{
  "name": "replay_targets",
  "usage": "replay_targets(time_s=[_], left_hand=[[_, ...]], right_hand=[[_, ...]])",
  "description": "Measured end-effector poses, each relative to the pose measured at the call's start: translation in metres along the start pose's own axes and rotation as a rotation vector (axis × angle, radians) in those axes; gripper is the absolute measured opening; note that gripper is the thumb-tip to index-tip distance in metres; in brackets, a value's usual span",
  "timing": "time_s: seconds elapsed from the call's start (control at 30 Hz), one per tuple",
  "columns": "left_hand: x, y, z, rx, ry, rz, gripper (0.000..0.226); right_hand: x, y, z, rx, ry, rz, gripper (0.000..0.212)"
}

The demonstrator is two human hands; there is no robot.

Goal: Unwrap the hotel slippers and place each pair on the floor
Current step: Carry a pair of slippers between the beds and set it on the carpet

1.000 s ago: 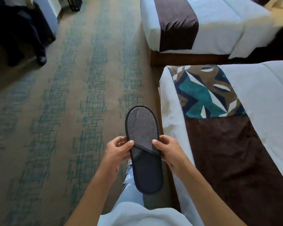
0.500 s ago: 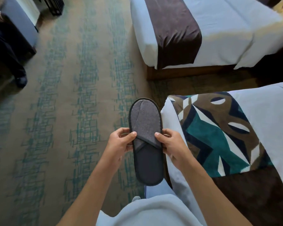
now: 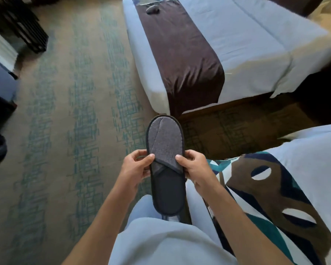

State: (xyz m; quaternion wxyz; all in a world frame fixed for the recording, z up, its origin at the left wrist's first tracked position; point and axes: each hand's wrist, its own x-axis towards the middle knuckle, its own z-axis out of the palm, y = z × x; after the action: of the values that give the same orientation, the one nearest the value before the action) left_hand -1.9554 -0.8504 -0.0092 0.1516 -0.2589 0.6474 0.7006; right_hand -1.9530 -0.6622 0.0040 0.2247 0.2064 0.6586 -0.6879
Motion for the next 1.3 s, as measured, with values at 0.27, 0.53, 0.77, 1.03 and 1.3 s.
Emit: replay_targets(time_s=[0.27, 0.53, 0.77, 1.03, 1.3], left_hand=[[0.165, 0.094, 0.088, 0.144, -0.269, -0.019, 0.013], [0.292, 0.182, 0.22, 0.337, -0.622, -0.057, 0.024], [0.338, 0.211, 0.352, 0.484, -0.871, -0.078, 0.012], [0.364, 0.201, 0.525, 0.6, -1.004, -0.092, 0.01], [0.367, 0.204, 0.665, 0.648, -1.038, -0.11, 0.016]], right_hand=[[0.127, -0.065, -0.047, 0.226, 0.25, 0.039, 0.006], [0.204, -0.138, -0.106, 0.445, 0.629, 0.023, 0.009], [0.242, -0.164, -0.191, 0.54, 0.92, 0.059, 0.025], [0.273, -0.166, -0.329, 0.621, 1.045, 0.06, 0.03], [0.286, -0.189, -0.464, 0.628, 1.083, 0.039, 0.023]])
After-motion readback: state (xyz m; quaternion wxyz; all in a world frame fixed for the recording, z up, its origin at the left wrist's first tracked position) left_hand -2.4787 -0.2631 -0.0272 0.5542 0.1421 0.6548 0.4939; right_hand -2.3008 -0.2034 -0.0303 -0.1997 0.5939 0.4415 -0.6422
